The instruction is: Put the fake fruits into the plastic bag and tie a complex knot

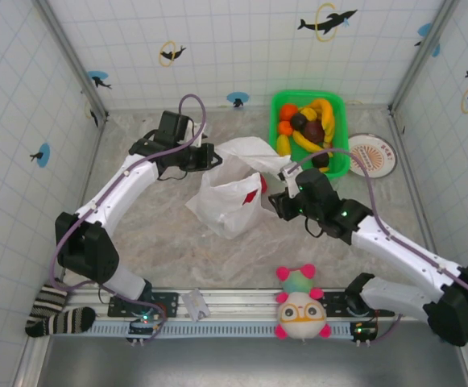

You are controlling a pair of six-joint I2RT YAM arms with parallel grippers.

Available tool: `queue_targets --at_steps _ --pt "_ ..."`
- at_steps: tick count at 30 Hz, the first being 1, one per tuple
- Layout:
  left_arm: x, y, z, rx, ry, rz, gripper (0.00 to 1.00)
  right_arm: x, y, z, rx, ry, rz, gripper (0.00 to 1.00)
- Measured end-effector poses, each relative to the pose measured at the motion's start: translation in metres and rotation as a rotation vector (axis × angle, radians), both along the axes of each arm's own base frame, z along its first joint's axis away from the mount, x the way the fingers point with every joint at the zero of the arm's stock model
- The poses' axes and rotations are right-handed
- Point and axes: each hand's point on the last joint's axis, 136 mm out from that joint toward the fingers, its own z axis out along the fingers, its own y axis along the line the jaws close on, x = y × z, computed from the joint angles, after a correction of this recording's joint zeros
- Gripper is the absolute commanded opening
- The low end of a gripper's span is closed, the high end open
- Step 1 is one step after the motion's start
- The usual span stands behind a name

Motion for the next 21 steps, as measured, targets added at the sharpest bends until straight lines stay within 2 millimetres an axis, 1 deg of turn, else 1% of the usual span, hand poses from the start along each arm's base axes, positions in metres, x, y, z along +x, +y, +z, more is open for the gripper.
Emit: queue_targets --at_steps 3,5,8,11,13,14,15,16,18,20,21 --pt "0.000 0.000 0.000 0.001 0.000 0.000 0.07 -0.008 -0.006 0.020 0.032 -0.047 0.009 0.60" --pt "0.000 0.000 0.000 0.001 0.000 0.000 0.07 -0.013 -0.012 0.029 0.036 -0.060 0.007 0.61" --pt "0.000 0.000 0.000 0.002 -0.001 0.002 0.07 -0.013 -0.019 0.050 0.050 -0.083 -0.010 0.63" --pt "0.000 0.000 0.000 0.003 -0.001 0.002 0.07 -0.002 -0.033 0.077 0.081 -0.110 -0.070 0.65" --pt "0.000 0.000 0.000 0.003 -0.001 0.002 0.07 0.010 -0.047 0.093 0.103 -0.119 -0.133 0.66" --pt "0.000 0.001 0.000 0.003 -0.001 0.003 0.07 0.016 -0.055 0.098 0.110 -0.120 -0.165 0.69" --pt "0.001 0.001 0.000 0.005 -0.002 0.005 0.07 0.024 -0.063 0.102 0.113 -0.115 -0.202 0.70" --pt "0.001 0.001 -0.001 0.007 -0.003 0.007 0.07 0.031 -0.070 0.102 0.113 -0.104 -0.234 0.70" --pt "0.002 0.002 -0.001 0.012 -0.005 0.011 0.07 0.047 -0.085 0.095 0.093 -0.066 -0.301 0.74" --pt "0.002 0.003 -0.001 0.016 -0.006 0.015 0.07 0.064 -0.098 0.079 0.059 -0.011 -0.359 0.75" --pt "0.002 0.003 -0.001 0.018 -0.006 0.017 0.07 0.072 -0.105 0.068 0.039 0.026 -0.388 0.75"
